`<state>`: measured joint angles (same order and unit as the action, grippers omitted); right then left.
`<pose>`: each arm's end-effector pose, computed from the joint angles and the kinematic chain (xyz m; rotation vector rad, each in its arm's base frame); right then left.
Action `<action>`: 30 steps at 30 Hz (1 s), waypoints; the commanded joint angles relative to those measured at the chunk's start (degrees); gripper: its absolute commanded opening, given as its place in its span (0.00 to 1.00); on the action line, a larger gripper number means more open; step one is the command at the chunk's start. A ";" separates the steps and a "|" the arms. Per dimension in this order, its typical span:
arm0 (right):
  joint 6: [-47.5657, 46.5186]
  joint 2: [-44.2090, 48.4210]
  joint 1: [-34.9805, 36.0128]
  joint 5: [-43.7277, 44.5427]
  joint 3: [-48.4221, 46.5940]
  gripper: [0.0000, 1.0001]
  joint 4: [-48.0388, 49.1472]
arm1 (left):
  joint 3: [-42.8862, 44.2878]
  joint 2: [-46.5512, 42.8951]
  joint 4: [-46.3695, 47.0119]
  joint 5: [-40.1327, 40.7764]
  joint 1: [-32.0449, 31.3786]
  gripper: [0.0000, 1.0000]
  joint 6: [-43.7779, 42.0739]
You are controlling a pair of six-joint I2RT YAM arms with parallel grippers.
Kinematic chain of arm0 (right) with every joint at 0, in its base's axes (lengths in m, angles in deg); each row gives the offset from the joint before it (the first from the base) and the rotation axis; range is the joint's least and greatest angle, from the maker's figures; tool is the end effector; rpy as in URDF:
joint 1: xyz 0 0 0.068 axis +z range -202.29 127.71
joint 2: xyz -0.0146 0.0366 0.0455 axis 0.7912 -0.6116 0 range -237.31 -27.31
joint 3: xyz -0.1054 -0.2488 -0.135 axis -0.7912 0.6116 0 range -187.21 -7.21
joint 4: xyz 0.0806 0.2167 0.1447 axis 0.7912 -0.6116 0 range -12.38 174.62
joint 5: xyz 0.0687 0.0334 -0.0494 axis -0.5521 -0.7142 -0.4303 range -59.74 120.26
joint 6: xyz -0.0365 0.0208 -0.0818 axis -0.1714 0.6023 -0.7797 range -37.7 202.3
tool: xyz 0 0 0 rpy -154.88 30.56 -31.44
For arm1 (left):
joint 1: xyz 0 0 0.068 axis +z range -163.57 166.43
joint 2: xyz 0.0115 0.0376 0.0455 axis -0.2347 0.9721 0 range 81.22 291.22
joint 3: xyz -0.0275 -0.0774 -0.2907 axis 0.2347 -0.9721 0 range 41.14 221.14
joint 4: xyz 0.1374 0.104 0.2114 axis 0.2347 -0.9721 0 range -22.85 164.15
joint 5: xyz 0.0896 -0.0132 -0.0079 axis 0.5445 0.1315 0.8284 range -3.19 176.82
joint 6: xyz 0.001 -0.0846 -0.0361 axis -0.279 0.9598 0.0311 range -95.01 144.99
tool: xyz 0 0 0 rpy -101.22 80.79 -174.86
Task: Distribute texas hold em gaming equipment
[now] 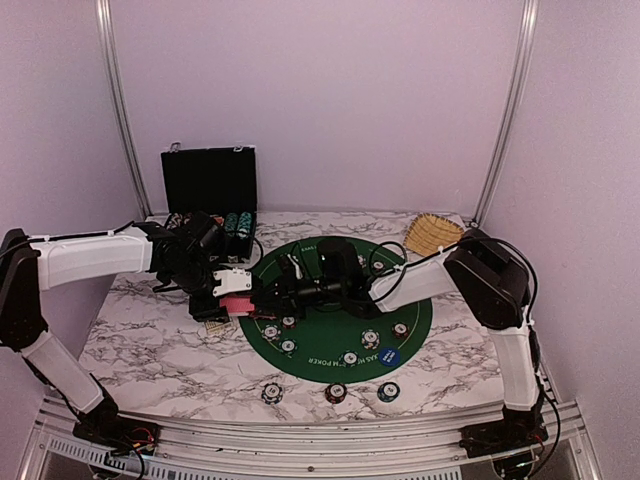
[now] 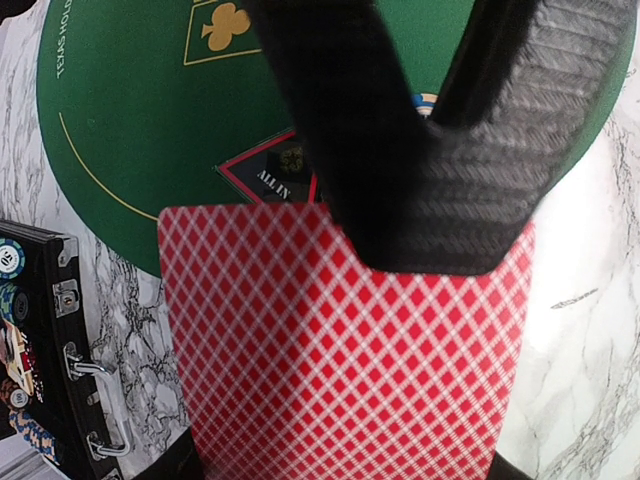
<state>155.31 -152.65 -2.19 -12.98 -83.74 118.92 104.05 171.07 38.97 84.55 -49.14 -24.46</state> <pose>0.2994 0.4463 0.1660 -0.2338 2.3816 1.9892 0.2818 -0.2055 0.2064 1.8026 1.9475 0.0276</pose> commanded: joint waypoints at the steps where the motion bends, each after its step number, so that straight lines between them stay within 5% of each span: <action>1: 0.58 0.66 -0.12 -0.43 -0.52 0.15 2.29 | 1.33 0.24 -0.48 0.15 -0.19 0.16 0.32; 16: 3.01 -2.48 0.45 -1.18 -1.58 0.14 5.45 | 1.43 -0.14 -0.53 0.17 -0.13 0.16 0.30; 23: 4.27 -2.42 0.52 -1.22 -1.05 0.01 7.54 | 1.26 -0.21 -0.53 0.49 -0.16 0.15 0.31; 30: 4.16 -1.77 0.31 -1.16 -0.23 0.00 8.06 | 1.24 -0.37 -0.55 0.42 -0.11 0.15 0.41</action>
<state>159.11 -154.66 -1.99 -13.83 -83.76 124.87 104.05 171.07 38.95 84.95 -49.14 -24.28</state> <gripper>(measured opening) 0.006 0.652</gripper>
